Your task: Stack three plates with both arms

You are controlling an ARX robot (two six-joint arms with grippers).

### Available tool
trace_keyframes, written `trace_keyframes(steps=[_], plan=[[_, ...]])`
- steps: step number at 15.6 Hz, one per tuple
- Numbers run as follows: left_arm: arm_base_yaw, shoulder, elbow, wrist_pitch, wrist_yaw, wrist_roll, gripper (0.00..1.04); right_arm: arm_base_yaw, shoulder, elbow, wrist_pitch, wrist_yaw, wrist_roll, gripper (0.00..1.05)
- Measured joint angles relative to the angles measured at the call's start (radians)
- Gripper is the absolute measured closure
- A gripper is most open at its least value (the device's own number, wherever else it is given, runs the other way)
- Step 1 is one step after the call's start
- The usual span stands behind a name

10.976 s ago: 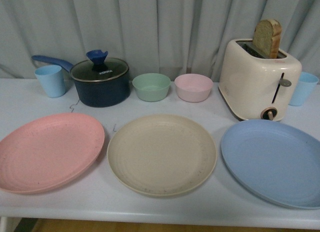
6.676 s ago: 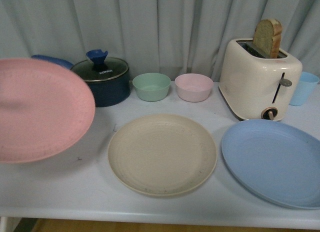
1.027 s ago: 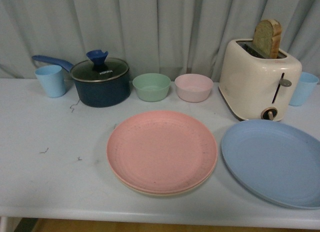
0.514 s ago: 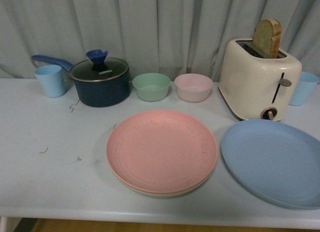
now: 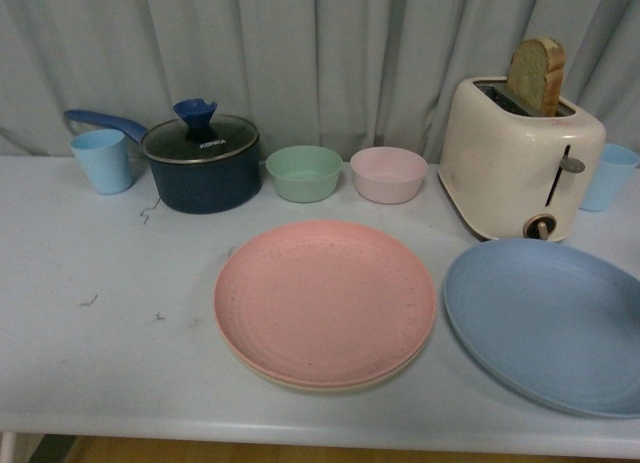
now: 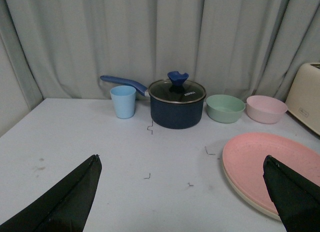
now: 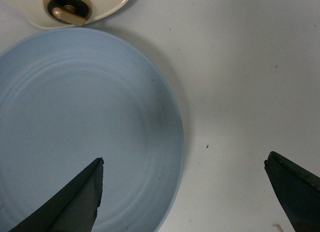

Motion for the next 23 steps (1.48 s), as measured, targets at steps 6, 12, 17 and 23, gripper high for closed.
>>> trace_keyframes(steps=[6, 12, 17, 23], plan=[[0.0, 0.0, 0.0, 0.0, 0.0, 0.0, 0.07, 0.041, 0.2, 0.121, -0.008, 0.063, 0.015, 0.06], [0.0, 0.0, 0.0, 0.0, 0.0, 0.0, 0.07, 0.087, 0.316, 0.159, 0.025, 0.1, 0.086, 0.09], [0.0, 0.0, 0.0, 0.0, 0.0, 0.0, 0.07, 0.092, 0.333, 0.166, 0.048, 0.128, 0.106, 0.65], [0.0, 0.0, 0.0, 0.0, 0.0, 0.0, 0.07, -0.048, -0.005, -0.052, -0.013, 0.038, 0.085, 1.02]])
